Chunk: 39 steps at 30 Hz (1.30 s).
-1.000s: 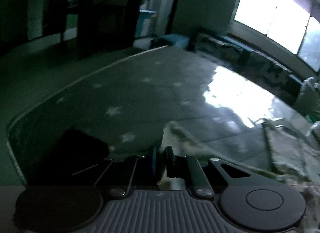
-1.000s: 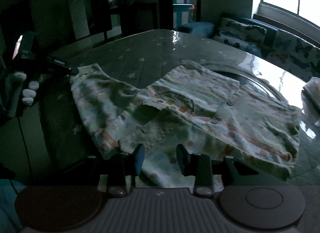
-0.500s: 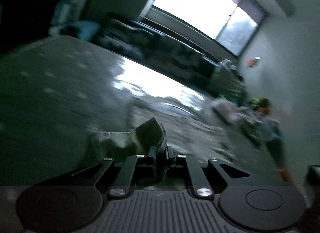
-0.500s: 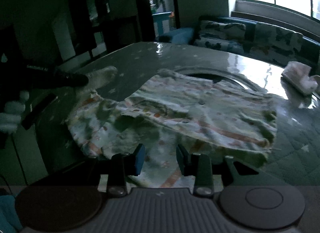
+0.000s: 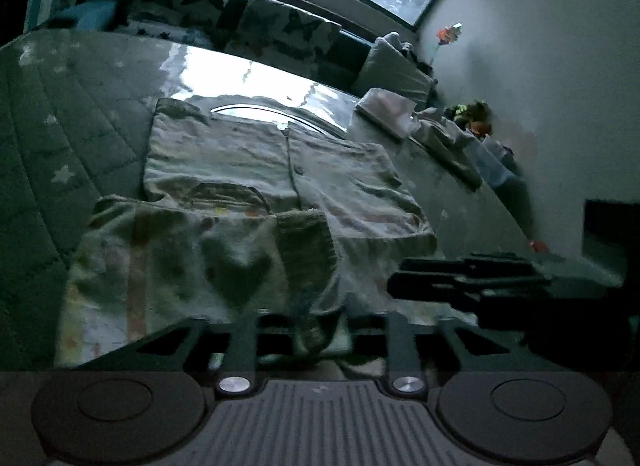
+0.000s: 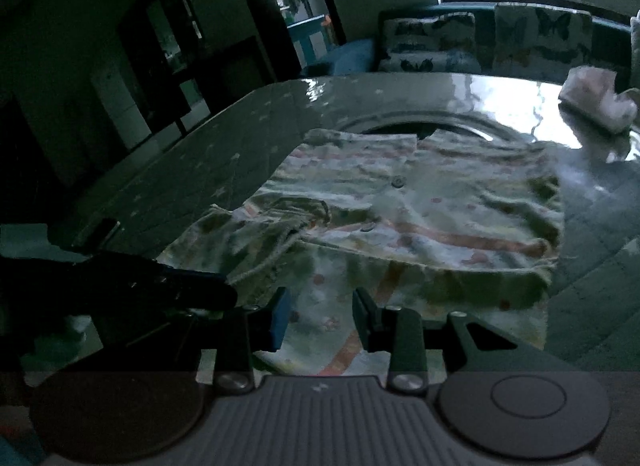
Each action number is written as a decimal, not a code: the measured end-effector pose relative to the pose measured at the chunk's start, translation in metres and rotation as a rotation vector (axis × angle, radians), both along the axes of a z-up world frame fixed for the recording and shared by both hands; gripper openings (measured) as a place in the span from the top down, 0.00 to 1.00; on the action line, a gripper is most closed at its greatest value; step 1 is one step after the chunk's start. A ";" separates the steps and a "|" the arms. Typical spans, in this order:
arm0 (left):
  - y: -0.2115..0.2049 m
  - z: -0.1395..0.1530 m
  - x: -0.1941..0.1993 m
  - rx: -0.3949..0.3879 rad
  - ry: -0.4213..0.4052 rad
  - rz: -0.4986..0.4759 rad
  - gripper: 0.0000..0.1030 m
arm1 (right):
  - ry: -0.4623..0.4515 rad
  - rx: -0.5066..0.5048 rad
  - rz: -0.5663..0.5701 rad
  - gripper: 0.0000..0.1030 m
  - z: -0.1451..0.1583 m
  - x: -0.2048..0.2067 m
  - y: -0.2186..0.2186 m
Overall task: Fold clothes
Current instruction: 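Fold the held edge over the shirt with the left gripper and release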
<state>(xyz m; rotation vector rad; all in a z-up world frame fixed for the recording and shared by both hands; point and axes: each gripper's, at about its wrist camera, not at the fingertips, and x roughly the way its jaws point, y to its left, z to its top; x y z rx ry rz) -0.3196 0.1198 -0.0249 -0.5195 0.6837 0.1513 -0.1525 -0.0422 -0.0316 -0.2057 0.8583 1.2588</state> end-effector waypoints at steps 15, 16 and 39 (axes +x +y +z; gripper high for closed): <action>0.036 -0.002 -0.042 0.106 -0.004 0.101 0.23 | 0.047 -0.062 0.022 0.72 -0.020 -0.007 0.053; 0.038 -0.003 -0.044 0.108 -0.003 0.110 0.21 | 0.046 -0.061 0.024 0.75 -0.020 -0.008 0.054; 0.030 0.007 -0.033 0.166 -0.019 0.105 0.03 | -0.191 0.013 -0.050 0.93 0.053 -0.009 -0.007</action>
